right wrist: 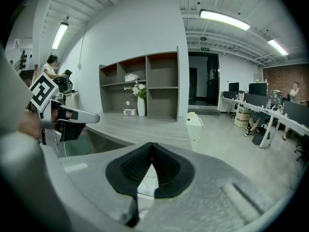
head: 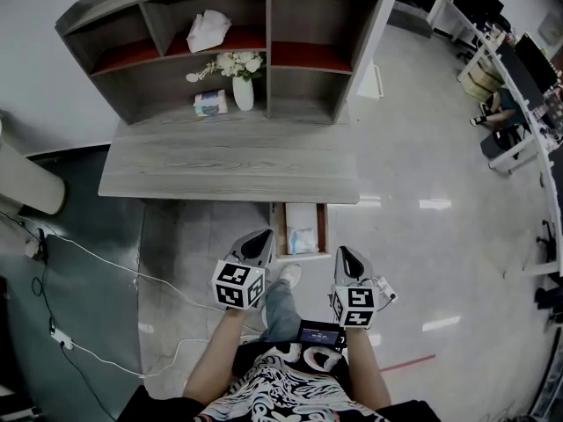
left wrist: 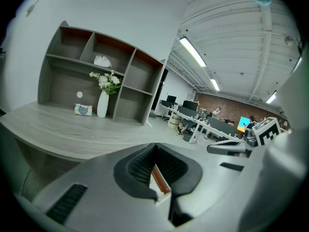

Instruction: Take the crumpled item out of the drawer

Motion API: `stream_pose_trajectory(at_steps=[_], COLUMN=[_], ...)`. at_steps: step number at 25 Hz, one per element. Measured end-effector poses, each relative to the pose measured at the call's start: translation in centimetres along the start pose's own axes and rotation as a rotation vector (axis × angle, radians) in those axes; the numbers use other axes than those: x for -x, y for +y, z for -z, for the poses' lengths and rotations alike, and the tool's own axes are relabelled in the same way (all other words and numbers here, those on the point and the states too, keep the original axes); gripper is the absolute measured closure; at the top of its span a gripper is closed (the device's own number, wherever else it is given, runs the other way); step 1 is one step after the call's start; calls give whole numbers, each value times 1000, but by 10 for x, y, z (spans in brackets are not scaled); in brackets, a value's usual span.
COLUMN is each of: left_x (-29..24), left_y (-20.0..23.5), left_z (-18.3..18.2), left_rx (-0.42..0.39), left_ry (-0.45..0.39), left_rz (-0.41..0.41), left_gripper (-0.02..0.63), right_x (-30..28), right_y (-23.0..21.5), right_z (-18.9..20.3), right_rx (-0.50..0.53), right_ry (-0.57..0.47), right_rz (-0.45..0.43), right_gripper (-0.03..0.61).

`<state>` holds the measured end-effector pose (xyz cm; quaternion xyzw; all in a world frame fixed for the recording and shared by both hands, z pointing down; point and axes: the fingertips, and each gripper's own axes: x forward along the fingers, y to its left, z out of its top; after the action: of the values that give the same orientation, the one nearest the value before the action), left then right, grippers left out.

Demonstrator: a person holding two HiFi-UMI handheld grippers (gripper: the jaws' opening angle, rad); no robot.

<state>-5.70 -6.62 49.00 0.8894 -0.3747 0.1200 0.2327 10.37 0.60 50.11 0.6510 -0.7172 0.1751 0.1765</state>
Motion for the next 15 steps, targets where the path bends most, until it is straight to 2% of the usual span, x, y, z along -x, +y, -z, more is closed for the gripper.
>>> stream_pose_trajectory(at_steps=[9,15], left_x=[-7,-19], left_y=[7,11], left_z=[22,49], left_rx=[26,18], left_ry=[60,137], left_rz=[-32,-35], left_gripper=[614,614], right_x=[-15,-31], right_y=[-4,-8], right_z=[17,36], right_rx=[13,25], right_ry=[78,153], right_rz=[-29,-54], right_gripper=[574,574])
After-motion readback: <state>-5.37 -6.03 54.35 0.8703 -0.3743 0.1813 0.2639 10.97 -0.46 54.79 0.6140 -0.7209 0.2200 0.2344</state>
